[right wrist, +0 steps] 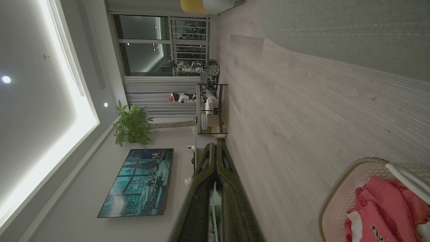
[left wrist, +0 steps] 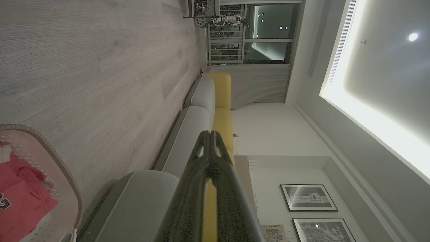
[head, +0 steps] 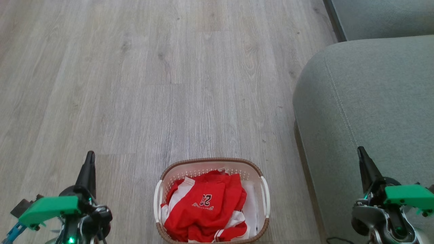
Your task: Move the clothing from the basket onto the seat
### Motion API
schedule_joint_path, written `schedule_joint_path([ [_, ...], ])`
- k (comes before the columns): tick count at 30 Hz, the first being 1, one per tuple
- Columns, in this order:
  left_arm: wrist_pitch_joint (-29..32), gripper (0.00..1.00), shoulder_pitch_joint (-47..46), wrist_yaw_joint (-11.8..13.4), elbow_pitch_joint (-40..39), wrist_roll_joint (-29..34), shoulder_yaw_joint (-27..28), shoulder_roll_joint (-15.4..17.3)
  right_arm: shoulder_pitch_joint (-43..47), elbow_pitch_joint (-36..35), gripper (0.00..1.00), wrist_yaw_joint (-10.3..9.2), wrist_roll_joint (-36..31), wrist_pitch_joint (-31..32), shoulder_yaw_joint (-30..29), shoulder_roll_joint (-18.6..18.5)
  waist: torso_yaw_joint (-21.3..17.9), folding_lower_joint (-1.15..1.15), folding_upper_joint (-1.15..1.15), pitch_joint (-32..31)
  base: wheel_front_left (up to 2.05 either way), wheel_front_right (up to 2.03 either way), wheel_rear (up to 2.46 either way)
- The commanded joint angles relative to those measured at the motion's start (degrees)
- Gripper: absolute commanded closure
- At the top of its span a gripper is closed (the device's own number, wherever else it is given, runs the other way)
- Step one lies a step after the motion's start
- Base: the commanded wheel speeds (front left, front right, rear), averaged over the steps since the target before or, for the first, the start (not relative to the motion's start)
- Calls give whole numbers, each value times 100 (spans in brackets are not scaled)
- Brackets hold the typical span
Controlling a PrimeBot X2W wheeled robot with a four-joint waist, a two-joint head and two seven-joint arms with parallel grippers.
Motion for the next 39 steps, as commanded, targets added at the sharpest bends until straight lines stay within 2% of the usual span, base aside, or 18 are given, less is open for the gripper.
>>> schedule_joint_path([
  [1, 42, 100, -280, -39, -156, -10, 204, 35, -310, -191, 100, -1, 27, 32, 99, -4, 0, 0, 0, 0, 0, 0, 0],
  [22, 42, 100, -280, -39, -156, -10, 204, 35, -310, -191, 100, -1, 27, 32, 99, -4, 0, 0, 0, 0, 0, 0, 0],
  [23, -4, 0, 3, 3, 20, 0, -4, 0, 3, 28, 0, 1, -1, -2, 4, 0, 0, 0, 0, 0, 0, 0, 0],
  [25, -8, 0, 82, 5, 191, 0, -15, -9, 80, 202, 0, 0, -1, -2, 29, 4, 0, 0, 0, 0, 0, 0, 0],
  [39, -257, 0, 77, 30, -120, 36, -92, 3, 82, -87, 0, 0, -7, -255, 164, 3, 21, 0, 0, -5, 0, 0, 0],
])
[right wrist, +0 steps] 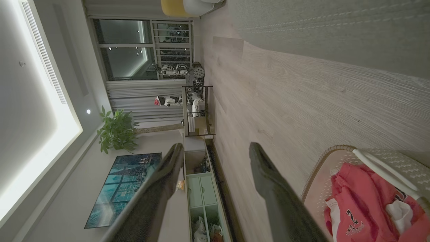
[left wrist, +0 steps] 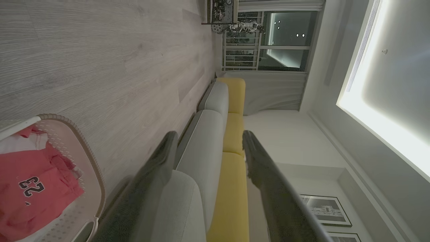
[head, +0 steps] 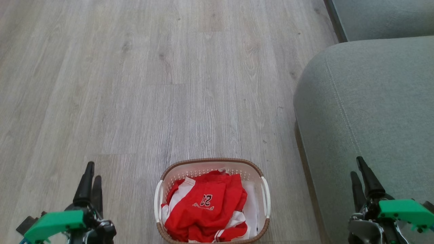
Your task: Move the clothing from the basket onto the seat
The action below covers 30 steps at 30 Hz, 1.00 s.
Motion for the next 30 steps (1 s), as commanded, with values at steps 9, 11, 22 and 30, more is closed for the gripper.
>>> schedule_joint_path([
  [9, -202, 0, -281, 11, -436, 404, -29, 64, -251, -503, 0, 0, -430, -206, 79, -36, 6, 0, 0, -3, 0, 0, 0],
  [11, -218, 0, -281, 11, -453, 468, -35, 65, -249, -528, 0, 0, -478, -223, 83, -36, 7, 0, 0, -4, 0, 0, 0],
  [22, -403, 0, -292, -1, -658, 1509, -192, 116, -240, -805, 0, 0, -1202, -409, 170, -36, 16, 0, 0, -4, 0, 0, 0],
  [30, -537, 0, -293, 65, -709, 2437, -292, 166, -233, -972, 0, 0, -2221, -544, 294, -37, 25, 0, 0, -6, 0, 0, 0],
])
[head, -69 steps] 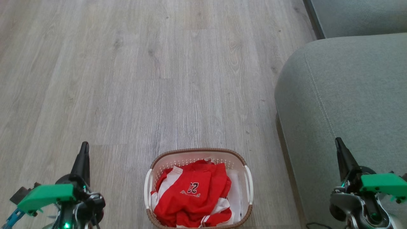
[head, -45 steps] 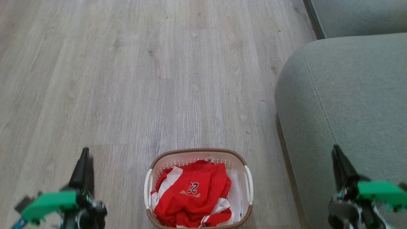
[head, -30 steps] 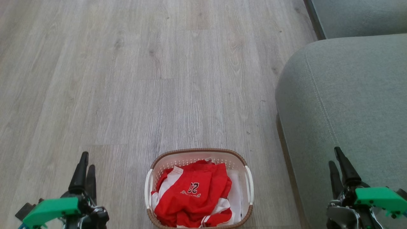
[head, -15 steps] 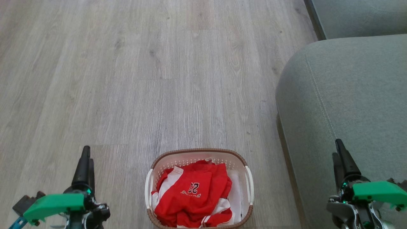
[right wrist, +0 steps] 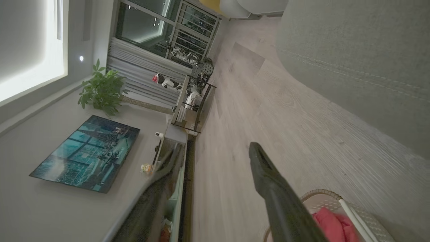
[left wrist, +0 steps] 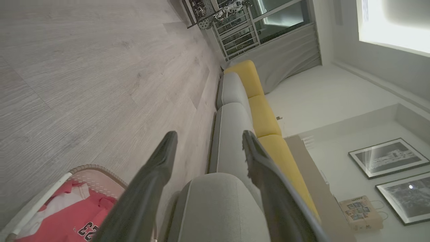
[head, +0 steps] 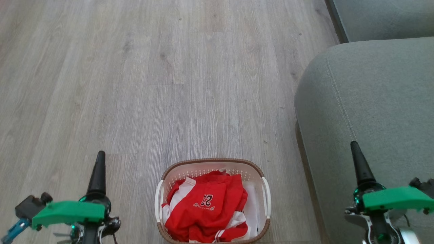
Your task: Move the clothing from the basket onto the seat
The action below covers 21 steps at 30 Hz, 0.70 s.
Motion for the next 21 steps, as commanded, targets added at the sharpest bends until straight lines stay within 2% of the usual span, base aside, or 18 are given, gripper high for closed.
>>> schedule_joint_path([
  [1, -70, 0, -294, 26, -263, 231, 15, 108, -229, -267, 0, 0, -264, -70, 69, -38, 1, 0, 0, -2, 0, 0, 0],
  [9, -205, 0, -286, 67, -355, 1026, -52, 131, -200, -333, 0, 0, -1307, -205, 154, -39, 6, 0, 0, -21, 0, 0, 0],
  [21, -405, 0, -270, 160, -464, 2081, -146, 163, -169, -437, 0, -1, -2308, -407, 200, -39, 25, 0, 0, -47, 0, 0, 0],
])
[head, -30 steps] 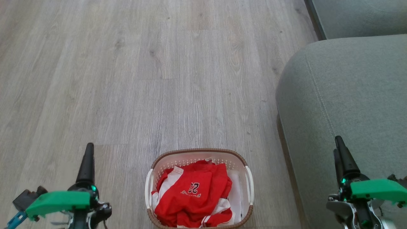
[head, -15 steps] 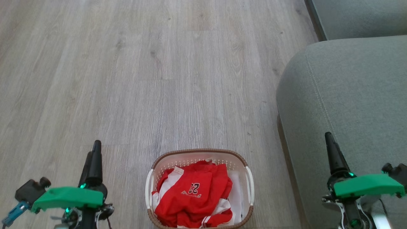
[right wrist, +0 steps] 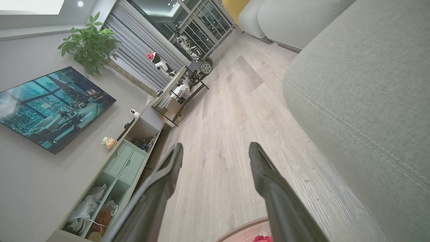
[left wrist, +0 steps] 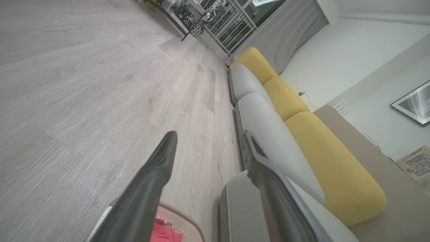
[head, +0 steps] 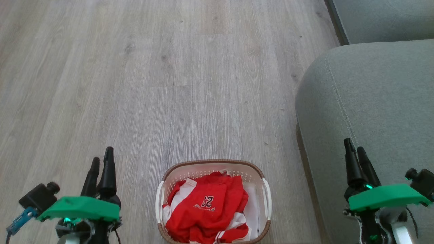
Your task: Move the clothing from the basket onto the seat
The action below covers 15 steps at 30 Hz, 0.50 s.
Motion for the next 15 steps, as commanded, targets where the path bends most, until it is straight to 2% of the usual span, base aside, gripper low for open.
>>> schedule_joint_path([
  [1, -89, 0, -271, 9, -251, 202, 46, 97, -169, -259, 0, -1, -193, -87, 104, -39, 3, 0, 0, -5, 0, 0, 0],
  [15, -307, 0, -258, 29, -407, 1100, -30, 88, -160, -277, 0, -1, -1082, -307, 208, -40, 23, 0, 0, -32, 0, 0, 0],
])
